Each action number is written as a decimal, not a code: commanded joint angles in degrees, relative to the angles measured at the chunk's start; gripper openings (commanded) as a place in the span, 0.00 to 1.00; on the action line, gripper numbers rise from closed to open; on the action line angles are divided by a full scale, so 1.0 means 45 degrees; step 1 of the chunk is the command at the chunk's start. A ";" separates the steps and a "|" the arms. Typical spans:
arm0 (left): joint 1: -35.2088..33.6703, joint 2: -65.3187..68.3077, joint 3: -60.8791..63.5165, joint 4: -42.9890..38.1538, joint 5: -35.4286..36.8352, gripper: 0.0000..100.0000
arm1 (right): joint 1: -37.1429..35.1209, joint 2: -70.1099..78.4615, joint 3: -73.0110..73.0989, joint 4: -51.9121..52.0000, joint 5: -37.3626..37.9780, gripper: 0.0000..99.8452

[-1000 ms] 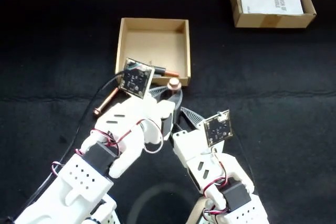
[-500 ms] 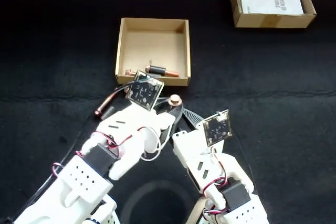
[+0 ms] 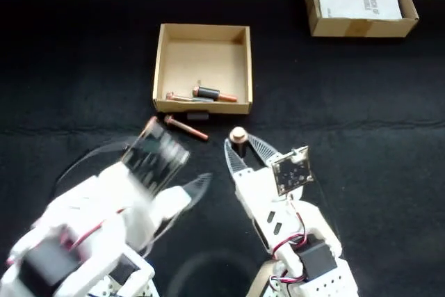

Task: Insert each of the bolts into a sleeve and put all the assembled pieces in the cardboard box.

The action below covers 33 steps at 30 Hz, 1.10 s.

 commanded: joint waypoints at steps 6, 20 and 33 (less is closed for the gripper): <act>-0.2139 -0.4054 0.0713 0.0488 -0.1446 0.01 | 0.0147 0.5988 -0.4933 -0.1319 0.0703 0.01; -1.1380 -0.5851 0.5949 -0.2716 -0.1368 0.01 | 0.0010 1.6772 -1.3255 -0.1807 0.6447 0.01; -1.7065 -0.5851 0.8781 -0.5548 -0.1368 0.01 | 0.1084 2.6012 -2.1245 -0.1846 1.0413 0.01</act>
